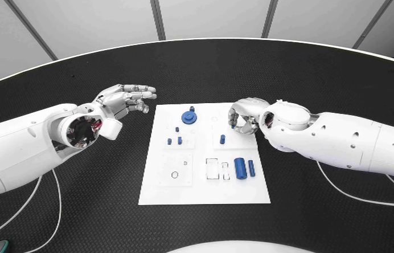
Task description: Assemble the parts on the task board
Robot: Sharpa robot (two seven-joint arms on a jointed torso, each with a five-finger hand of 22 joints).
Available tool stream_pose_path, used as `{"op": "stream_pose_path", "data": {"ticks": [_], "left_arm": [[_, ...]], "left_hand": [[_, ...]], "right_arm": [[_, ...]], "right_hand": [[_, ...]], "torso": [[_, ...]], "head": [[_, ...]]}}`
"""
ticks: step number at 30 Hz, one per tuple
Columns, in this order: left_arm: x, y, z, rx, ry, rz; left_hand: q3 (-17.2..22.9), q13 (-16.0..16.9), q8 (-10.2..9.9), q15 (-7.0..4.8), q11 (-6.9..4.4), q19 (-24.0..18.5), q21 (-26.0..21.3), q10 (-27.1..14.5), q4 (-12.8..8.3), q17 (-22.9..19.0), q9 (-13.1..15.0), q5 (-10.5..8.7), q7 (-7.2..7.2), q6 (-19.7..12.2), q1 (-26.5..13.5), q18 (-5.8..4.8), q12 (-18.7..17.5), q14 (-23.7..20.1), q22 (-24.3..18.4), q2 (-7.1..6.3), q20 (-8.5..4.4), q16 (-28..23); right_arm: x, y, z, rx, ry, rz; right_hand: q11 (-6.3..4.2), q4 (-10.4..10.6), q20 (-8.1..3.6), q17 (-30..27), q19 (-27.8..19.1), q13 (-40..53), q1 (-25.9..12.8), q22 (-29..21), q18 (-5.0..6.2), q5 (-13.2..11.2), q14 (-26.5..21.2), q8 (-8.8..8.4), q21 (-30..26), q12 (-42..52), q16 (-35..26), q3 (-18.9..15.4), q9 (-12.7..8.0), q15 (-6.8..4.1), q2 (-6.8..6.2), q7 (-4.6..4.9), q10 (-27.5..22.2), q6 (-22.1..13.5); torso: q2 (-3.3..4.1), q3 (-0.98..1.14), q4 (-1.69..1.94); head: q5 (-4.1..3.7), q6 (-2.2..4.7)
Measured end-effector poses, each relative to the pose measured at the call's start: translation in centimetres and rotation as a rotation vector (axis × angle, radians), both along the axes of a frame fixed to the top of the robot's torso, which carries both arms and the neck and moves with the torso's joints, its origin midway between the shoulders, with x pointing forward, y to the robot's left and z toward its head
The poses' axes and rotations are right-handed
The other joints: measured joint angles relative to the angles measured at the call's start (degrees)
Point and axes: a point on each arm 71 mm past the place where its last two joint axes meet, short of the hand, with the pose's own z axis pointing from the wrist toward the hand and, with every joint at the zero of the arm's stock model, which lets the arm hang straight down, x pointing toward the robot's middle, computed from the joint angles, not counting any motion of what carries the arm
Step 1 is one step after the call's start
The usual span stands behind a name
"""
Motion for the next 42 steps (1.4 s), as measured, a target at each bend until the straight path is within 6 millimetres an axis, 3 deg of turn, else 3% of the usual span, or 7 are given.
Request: {"op": "stream_pose_path", "data": {"ticks": [3, 5, 16, 21, 27, 33, 42], "left_arm": [[-0.01, 0.01, 0.00, 0.001, 0.001, 0.001], [-0.02, 0.03, 0.00, 0.001, 0.001, 0.001], [-0.08, -0.05, 0.00, 0.002, 0.003, 0.001], [-0.09, -0.13, 0.00, 0.002, 0.004, -0.002], [-0.10, -0.13, -0.02, 0.002, 0.006, -0.004], [-0.11, -0.12, -0.03, 0.004, 0.008, -0.006], [-0.08, -0.08, -0.06, 0.005, 0.009, -0.007]], "left_hand": [[0.0, 0.0, 0.0, 0.00, 0.00, 0.0, 0.0, 0.0, 0.0, 0.0, 0.0, 0.00, 0.00, 0.0, 0.0, 0.00, 0.0, 0.0, 0.0, 0.00, 0.00, 0.0], [0.0, 0.0, 0.0, 0.00, 0.00, 0.0, 0.0, 0.0, 0.0, 0.0, 0.0, 0.00, 0.00, 0.0, 0.0, 0.00, 0.0, 0.0, 0.0, 0.00, 0.00, 0.0], [0.0, 0.0, 0.0, 0.00, 0.00, 0.0, 0.0, 0.0, 0.0, -0.1, 0.0, 0.00, 0.00, 0.0, 0.0, -0.01, 0.0, 0.0, 0.0, 0.00, 0.00, 0.0], [-0.3, 0.0, 0.0, 0.00, 0.00, 0.0, 0.0, 0.0, 0.0, -0.1, 0.0, 0.00, -0.01, 0.0, 0.0, -0.02, 0.0, 0.0, 0.0, 0.00, 0.00, 0.0], [-0.3, 0.0, 0.0, 0.00, 0.00, 0.0, 0.0, 0.0, 0.0, -0.1, 0.0, 0.00, 0.00, 0.0, 0.0, -0.02, 0.0, 0.0, 0.0, 0.00, 0.00, 0.0], [-0.3, 0.0, 0.0, 0.00, 0.20, 0.0, 0.0, -0.2, 0.0, -0.1, 0.0, 0.00, -0.01, 0.0, 0.0, -0.03, 0.0, 0.0, -0.1, 0.00, 0.00, 0.0], [-0.3, 0.0, 0.0, -0.01, 0.20, 0.0, 0.0, -0.2, 0.0, -0.1, 0.0, 0.00, -0.01, 0.0, 0.0, -0.04, 0.0, -0.4, -0.1, 0.00, 0.00, 0.0]], "right_arm": [[-0.02, 0.13, 0.01, 0.002, -0.002, 0.002], [-0.04, 0.26, 0.00, 0.003, -0.003, 0.004], [-0.15, 0.74, -0.39, -0.002, 0.009, 0.005], [-0.23, 0.78, -0.54, -0.025, 0.005, 0.006], [-0.35, 0.69, -0.53, -0.043, -0.015, 0.001], [-0.40, 0.50, -0.36, -0.051, -0.050, -0.002], [-0.59, 0.56, 0.09, -0.015, -0.099, -0.001]], "right_hand": [[-0.19, -0.4, 0.00, 0.1, 0.0, 0.0, 0.1, 0.0, -0.05, 0.0, 0.0, 0.04, 0.5, -0.1, 0.2, 0.0, 0.2, 0.00, 0.05, -0.16, 0.2, 0.2], [-0.15, -0.8, 0.00, 0.1, 0.0, 0.0, 0.1, 0.0, -0.88, 0.0, 0.0, 0.37, 1.0, -0.1, 0.3, 0.0, 0.3, 0.00, 0.05, -0.15, 0.8, 0.8], [-0.53, -1.0, 0.00, 0.2, 0.0, -0.1, -0.9, 0.0, -0.88, -2.3, 0.0, 0.39, 2.5, -0.2, 0.7, -0.3, 0.6, 0.00, 0.95, -0.56, 1.5, 1.4], [-0.48, -1.2, 0.00, 0.3, 0.0, 0.0, -0.9, 0.0, -0.88, -2.4, 0.0, 0.67, 3.2, -0.3, 0.7, -0.1, 0.8, -0.29, 0.95, -0.67, 1.9, 1.9], [-1.06, -2.9, -0.21, 0.3, 0.2, -0.1, 0.2, 0.0, -1.77, -1.4, 0.0, 1.14, 5.4, -0.4, 0.7, 0.7, 1.3, -0.41, 2.03, -0.79, 3.3, 2.8], [-1.11, -4.4, -0.42, 0.0, 0.0, 0.1, 0.8, 0.0, -1.77, -1.4, 0.0, 1.26, 6.0, -0.4, 0.7, 1.7, 1.6, -0.79, 2.60, -0.88, 4.2, 2.9], [-1.33, -4.7, -0.41, -0.2, 0.0, 0.3, 0.3, 0.0, -1.76, -2.3, 0.0, 1.28, 7.1, -0.4, 0.7, 1.9, 2.2, -0.79, 3.00, -0.82, 4.8, 3.7]], "torso": [[0.02, 0.00, 0.02], [0.03, -0.01, 0.03], [-0.04, -0.01, -0.04], [-0.09, -0.02, -0.07], [-0.12, -0.02, -0.07], [-0.11, -0.01, -0.06], [-0.11, 0.04, -0.09]], "head": [[-0.05, -0.07], [-0.06, -0.12], [-0.03, -0.29], [-0.03, -0.38], [-0.02, -0.35], [-0.07, -0.30], [-0.18, -0.20]]}}
